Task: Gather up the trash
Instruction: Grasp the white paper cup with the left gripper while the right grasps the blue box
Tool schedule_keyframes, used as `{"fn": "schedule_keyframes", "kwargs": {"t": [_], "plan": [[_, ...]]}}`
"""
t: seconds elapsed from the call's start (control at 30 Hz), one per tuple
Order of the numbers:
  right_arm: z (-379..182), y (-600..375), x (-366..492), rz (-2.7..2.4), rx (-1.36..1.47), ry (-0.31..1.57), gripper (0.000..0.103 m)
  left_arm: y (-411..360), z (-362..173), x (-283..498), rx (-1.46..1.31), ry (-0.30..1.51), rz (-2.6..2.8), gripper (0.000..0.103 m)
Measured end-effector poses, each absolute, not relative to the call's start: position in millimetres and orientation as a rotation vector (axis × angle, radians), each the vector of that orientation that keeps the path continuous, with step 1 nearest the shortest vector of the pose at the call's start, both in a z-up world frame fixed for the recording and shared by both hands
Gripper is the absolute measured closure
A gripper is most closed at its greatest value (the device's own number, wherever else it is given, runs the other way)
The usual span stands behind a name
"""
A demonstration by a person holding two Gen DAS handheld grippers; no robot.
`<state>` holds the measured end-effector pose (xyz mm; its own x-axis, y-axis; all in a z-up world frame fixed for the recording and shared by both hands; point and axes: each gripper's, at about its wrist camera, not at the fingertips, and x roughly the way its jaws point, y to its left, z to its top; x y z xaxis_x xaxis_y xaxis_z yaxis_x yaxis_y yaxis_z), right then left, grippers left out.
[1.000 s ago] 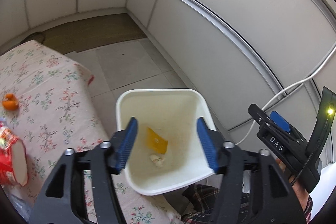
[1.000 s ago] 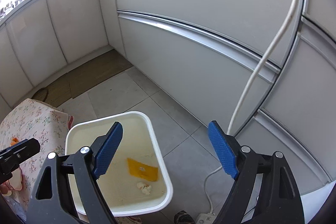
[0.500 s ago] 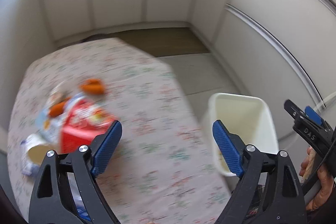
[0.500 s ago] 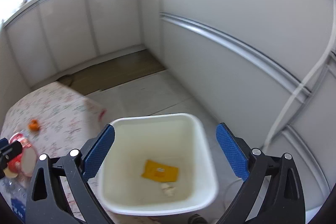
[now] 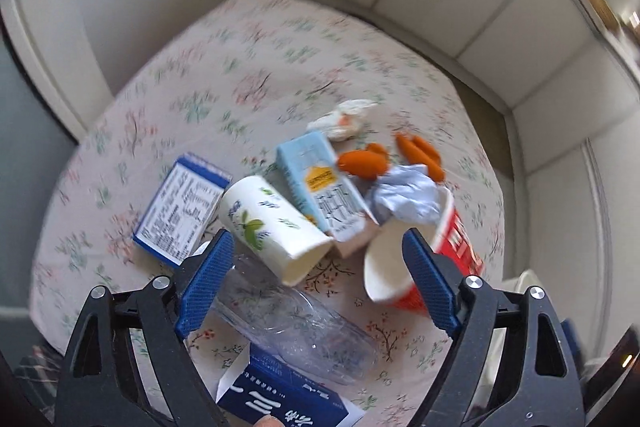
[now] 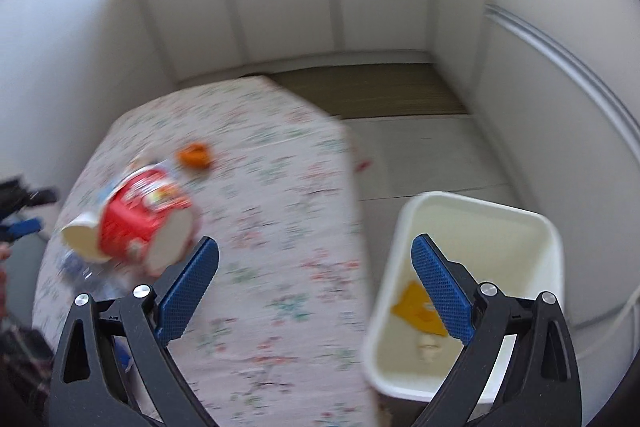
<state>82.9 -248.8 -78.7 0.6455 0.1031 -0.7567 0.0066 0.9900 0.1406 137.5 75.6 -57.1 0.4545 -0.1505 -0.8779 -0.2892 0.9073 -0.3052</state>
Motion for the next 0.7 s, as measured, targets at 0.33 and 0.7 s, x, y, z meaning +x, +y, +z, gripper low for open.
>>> {"fn": "schedule_keyframes", "kwargs": {"t": [0.33, 0.7], "plan": [[-86, -203, 79, 0.279, 0.007, 0.881, 0.009, 81, -115, 175, -0.559, 1.235, 0.137, 0.039], [-98, -119, 53, 0.696, -0.192, 0.907, 0.009, 90, -140, 178, -0.614, 1.265, 0.079, 0.054]]}}
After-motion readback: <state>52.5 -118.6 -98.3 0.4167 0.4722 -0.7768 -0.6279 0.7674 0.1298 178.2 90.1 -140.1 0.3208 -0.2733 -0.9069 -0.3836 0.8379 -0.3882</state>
